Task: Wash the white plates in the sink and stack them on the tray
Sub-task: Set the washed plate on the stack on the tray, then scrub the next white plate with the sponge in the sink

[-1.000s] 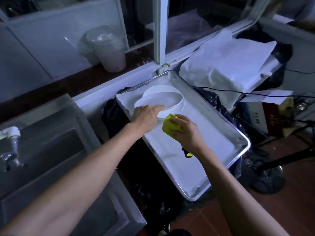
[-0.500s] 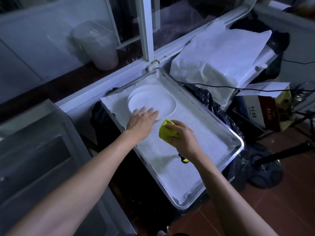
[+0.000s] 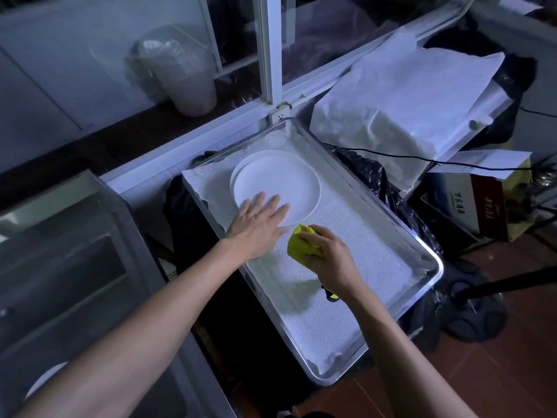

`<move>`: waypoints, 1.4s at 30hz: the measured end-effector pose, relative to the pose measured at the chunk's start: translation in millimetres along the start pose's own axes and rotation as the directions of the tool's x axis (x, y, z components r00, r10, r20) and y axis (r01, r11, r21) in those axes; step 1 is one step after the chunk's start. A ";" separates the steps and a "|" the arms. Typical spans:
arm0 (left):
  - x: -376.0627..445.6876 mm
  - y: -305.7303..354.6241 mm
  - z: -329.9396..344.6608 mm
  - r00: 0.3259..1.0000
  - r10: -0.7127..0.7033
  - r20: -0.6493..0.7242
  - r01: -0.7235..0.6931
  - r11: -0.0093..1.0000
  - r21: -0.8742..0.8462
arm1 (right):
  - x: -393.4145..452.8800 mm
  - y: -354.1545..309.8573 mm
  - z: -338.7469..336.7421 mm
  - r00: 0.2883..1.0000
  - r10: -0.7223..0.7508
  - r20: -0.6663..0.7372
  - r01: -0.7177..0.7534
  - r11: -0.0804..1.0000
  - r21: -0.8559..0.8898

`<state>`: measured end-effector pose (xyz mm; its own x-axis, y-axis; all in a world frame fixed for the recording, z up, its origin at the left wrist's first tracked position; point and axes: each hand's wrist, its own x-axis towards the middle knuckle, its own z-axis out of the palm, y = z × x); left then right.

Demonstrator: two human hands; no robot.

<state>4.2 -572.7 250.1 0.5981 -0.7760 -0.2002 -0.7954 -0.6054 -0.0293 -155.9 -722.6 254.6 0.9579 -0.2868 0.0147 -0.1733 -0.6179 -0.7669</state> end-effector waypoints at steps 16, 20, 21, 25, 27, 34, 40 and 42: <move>-6.7 -16.5 -9.7 0.993 -0.044 -0.110 0.022 0.982 -0.188 | -10.0 -8.8 11.3 0.998 0.032 -0.051 -0.030 0.999 0.040; -48.4 -24.6 -7.2 0.962 -0.036 -0.271 -0.032 0.970 -0.242 | -13.1 -23.0 25.2 0.994 0.035 -0.104 -0.030 0.998 0.051; -60.7 -27.4 -5.7 0.947 -0.045 -0.318 -0.034 0.970 -0.239 | -13.3 -29.0 30.9 0.993 0.026 -0.117 -0.020 0.999 0.049; -116.6 -47.9 7.9 0.937 -0.123 -0.328 0.044 0.971 -0.237 | -13.3 -63.3 61.9 0.988 -0.059 -0.144 0.068 0.996 0.059; -149.8 -64.6 19.1 0.933 -0.181 -0.312 0.093 0.957 -0.276 | -13.9 -84.5 81.8 0.988 -0.091 -0.121 0.100 0.993 0.069; -295.5 -129.6 75.6 0.897 -0.392 -0.202 0.282 0.861 -0.423 | -30.5 -177.6 184.4 0.970 -0.235 0.066 0.234 0.972 0.016; -437.9 -186.2 134.3 0.747 -0.665 0.020 0.564 0.616 -0.550 | -58.0 -257.7 295.7 0.894 -0.373 0.250 0.363 0.928 0.087; -481.3 -200.3 154.6 0.657 -0.749 0.086 0.624 0.477 -0.619 | -69.0 -280.7 335.3 0.864 -0.376 0.333 0.374 0.924 0.073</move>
<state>-139.5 -50.6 200.9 0.9802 -0.0416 -0.1937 0.0549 -0.8824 0.4673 -96.6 -283.9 253.7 0.9696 0.2286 0.0875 0.2151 -0.6252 -0.7502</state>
